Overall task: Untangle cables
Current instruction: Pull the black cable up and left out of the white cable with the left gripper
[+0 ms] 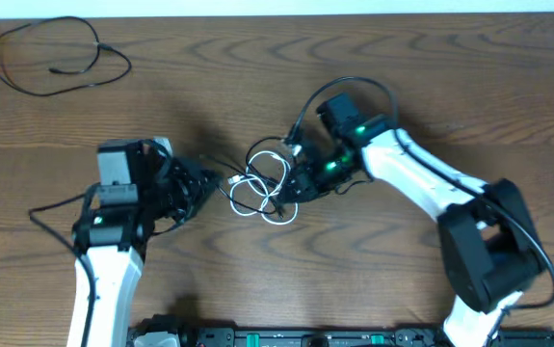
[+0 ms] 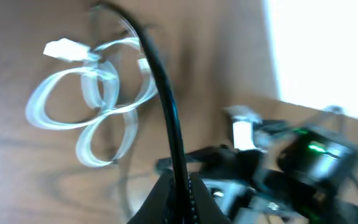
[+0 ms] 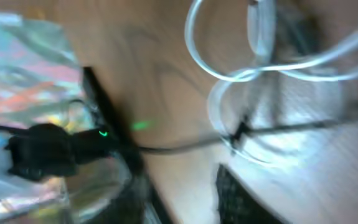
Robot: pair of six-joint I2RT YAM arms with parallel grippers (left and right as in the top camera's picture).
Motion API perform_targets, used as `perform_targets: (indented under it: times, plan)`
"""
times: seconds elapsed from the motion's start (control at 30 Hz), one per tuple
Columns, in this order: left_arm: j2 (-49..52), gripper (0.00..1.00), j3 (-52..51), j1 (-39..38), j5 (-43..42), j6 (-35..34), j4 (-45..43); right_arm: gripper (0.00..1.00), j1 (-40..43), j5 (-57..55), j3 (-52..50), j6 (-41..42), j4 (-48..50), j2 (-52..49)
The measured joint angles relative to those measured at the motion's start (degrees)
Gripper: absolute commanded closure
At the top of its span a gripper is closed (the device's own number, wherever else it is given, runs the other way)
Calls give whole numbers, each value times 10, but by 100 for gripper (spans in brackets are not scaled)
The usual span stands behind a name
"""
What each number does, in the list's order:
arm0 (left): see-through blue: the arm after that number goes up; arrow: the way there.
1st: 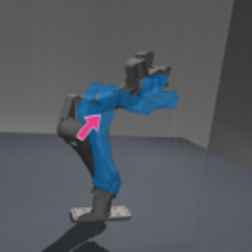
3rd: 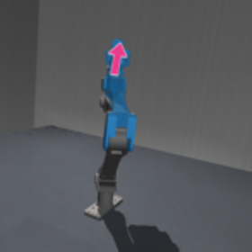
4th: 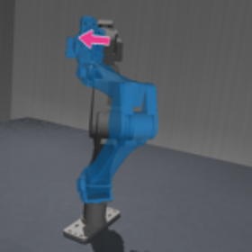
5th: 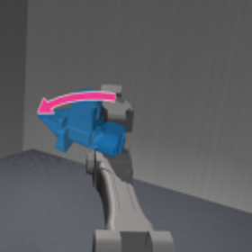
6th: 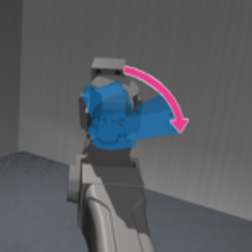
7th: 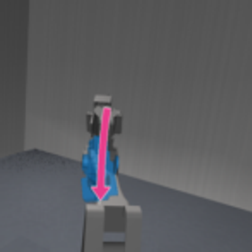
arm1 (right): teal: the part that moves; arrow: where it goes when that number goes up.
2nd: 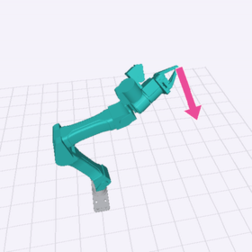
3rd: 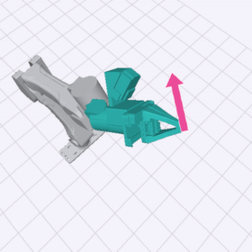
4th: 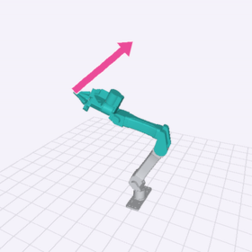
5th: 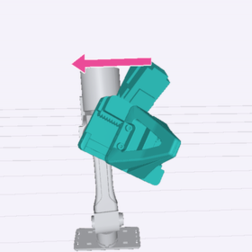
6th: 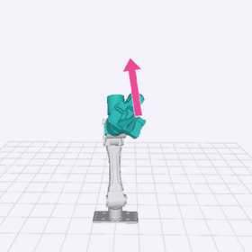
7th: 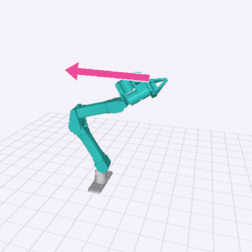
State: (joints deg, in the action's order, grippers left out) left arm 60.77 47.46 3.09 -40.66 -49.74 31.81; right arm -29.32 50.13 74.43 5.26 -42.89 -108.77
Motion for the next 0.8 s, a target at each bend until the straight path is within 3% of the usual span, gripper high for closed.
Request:
perform_targets:
  times: [0.4, 0.8]
  plan:
    - [-32, 93, 137, -2, -134, -97, -284, 59, 25, -88, 1, -5, -34, 24]
    - [49, 93, 381, -2, -156, -189, -332, 57, 25, -97, 1, -5, -34, 24]
